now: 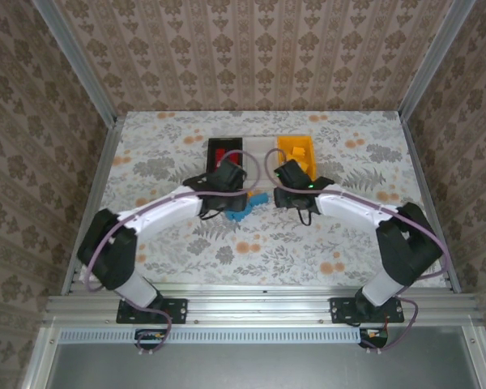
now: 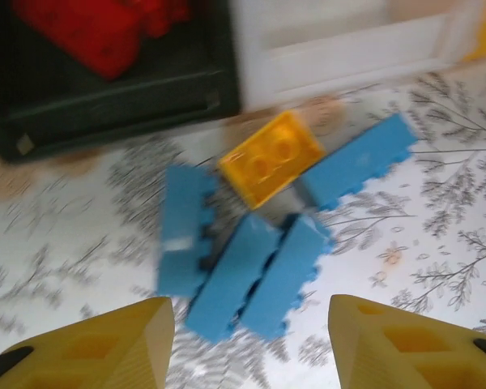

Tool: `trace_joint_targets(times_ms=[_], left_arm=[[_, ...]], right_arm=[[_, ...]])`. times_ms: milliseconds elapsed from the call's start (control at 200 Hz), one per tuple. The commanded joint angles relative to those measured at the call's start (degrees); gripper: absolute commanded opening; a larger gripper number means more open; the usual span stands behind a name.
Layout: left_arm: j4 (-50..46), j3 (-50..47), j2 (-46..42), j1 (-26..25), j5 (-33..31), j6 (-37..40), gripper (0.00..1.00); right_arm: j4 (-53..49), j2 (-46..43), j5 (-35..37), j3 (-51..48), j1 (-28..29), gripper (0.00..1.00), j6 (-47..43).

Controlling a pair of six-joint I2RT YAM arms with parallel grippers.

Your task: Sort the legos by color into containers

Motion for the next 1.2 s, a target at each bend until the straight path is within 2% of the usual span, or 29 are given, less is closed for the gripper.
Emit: trace_joint_targets(times_ms=[0, 195, 380, 515, 710, 860, 1075, 1195], left_arm=[[-5.6, 6.1, 5.9, -1.9, -6.6, 7.6, 0.52], [-3.1, 8.3, 9.1, -1.4, -8.9, 8.3, 0.53], [2.7, 7.3, 10.8, -1.1, -6.5, 8.6, 0.51], [2.7, 7.1, 12.5, -1.1, -5.0, 7.6, 0.45], [2.9, 5.0, 13.5, -2.6, -1.5, 9.7, 0.44], [2.7, 2.7, 12.5, -4.1, -1.0, 8.8, 0.44], [4.7, -2.3, 9.7, -5.4, 3.3, 4.7, 0.44], [4.3, -3.3, 9.1, -7.0, 2.8, 3.8, 0.44]], right_arm=[[2.5, -3.3, -5.0, -3.0, -2.4, 0.50, 3.6], [2.9, -3.2, -5.5, -3.5, -2.3, 0.50, 2.8], [3.9, -2.5, -6.2, -3.0, -2.3, 0.50, 2.4], [4.1, -2.6, -6.0, -3.6, -2.3, 0.50, 2.2], [4.0, -3.9, -4.6, -5.1, -2.4, 0.50, 1.6], [3.9, -4.5, -4.2, -5.7, -2.4, 0.51, 1.3], [4.1, -4.9, -4.0, -5.9, -2.4, 0.51, 0.9], [3.8, -5.3, -3.8, -5.8, -2.4, 0.51, 0.6]])
